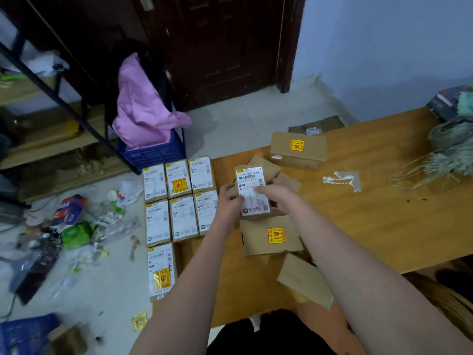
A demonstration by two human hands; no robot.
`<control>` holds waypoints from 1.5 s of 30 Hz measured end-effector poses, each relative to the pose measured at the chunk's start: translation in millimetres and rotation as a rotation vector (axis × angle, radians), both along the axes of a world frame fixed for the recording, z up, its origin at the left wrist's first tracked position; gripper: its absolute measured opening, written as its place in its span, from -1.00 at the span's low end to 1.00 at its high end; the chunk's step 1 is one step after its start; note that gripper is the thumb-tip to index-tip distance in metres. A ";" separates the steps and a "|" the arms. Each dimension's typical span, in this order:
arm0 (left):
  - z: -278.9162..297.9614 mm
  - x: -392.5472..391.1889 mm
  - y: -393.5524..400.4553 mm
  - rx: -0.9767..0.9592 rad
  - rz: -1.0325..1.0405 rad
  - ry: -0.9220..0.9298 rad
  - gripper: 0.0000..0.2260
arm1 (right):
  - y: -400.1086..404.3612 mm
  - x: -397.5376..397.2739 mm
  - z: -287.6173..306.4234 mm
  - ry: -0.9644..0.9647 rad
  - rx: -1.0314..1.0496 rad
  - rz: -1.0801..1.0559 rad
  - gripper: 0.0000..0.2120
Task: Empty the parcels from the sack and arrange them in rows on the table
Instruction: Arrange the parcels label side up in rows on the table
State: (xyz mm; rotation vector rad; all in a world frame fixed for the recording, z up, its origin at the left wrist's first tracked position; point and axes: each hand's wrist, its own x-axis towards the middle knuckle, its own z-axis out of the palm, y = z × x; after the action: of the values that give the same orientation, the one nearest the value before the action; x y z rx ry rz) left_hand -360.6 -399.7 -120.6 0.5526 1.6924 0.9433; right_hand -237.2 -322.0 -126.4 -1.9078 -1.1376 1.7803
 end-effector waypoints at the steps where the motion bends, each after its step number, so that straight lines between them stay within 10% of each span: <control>1: 0.5 -5.0 -6.4 -0.001 0.013 0.001 -0.66 | -6.0 -3.8 0.2 0.008 -0.002 0.010 -0.73; 27: -18.5 -91.6 -107.4 -0.071 0.059 0.080 -0.47 | -83.6 -90.5 -21.5 -0.080 -0.179 0.384 -0.23; 37: -28.4 -107.7 -128.0 -0.110 -0.012 0.152 -0.45 | -106.4 -106.2 -12.0 -0.101 -0.156 0.421 -0.72; 45: -42.5 -130.6 -156.4 -0.083 0.156 0.617 -0.82 | -121.2 -116.0 -17.7 -0.191 -0.236 0.605 -0.75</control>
State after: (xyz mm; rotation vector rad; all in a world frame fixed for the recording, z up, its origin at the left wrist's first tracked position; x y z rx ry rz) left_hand -491.1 -556.1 -163.1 0.7104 2.3431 0.8547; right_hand -353.3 -443.3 -144.1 -2.0436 -1.7932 2.1404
